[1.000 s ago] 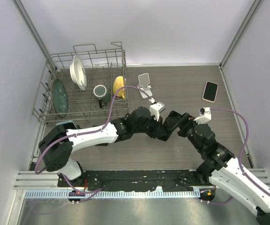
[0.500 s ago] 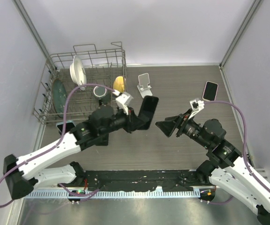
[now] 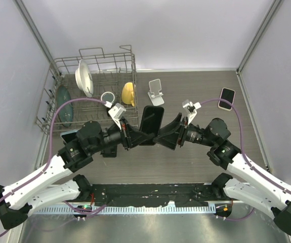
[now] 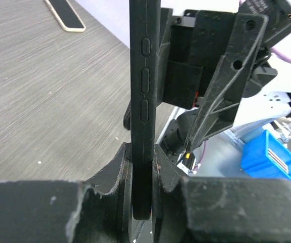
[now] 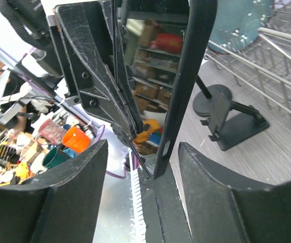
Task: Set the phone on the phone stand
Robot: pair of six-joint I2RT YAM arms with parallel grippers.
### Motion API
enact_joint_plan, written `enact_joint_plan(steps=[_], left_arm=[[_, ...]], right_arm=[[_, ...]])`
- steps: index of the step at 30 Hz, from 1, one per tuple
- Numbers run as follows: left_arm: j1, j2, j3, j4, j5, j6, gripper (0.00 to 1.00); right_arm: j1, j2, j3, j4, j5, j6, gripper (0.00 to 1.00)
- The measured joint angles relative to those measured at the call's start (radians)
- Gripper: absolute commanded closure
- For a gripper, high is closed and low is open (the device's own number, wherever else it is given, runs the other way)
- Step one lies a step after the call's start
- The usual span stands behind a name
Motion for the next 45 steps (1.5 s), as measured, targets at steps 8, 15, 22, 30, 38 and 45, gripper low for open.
enact_joint_plan(steps=[8,15,22,30,38,45], left_arm=[[0.006,-0.003,-0.003,0.077,0.061,-0.066,1.0],[0.01,-0.011,-0.005,0.143,0.107,-0.115,1.0],[0.011,-0.027,0.014,0.101,0.106,-0.132,0.37],[0.023,-0.011,0.263,-0.231,-0.201,-0.121,0.0],[0.023,0.16,0.57,-0.543,-0.378,-0.088,0.0],[-0.02,0.304,0.589,-0.638,-0.444,-0.073,0.0]], right_arm=[[0.023,0.05,0.0,0.129,-0.08,0.039,0.61],[0.037,0.059,-0.001,0.222,-0.098,0.092,0.99],[0.071,0.066,-0.001,0.263,-0.075,0.104,0.99],[0.098,0.012,-0.005,0.057,0.101,-0.007,0.99],[0.189,0.084,0.065,-0.162,0.401,-0.113,0.99],[0.296,0.169,0.153,-0.258,0.587,-0.201,0.99]])
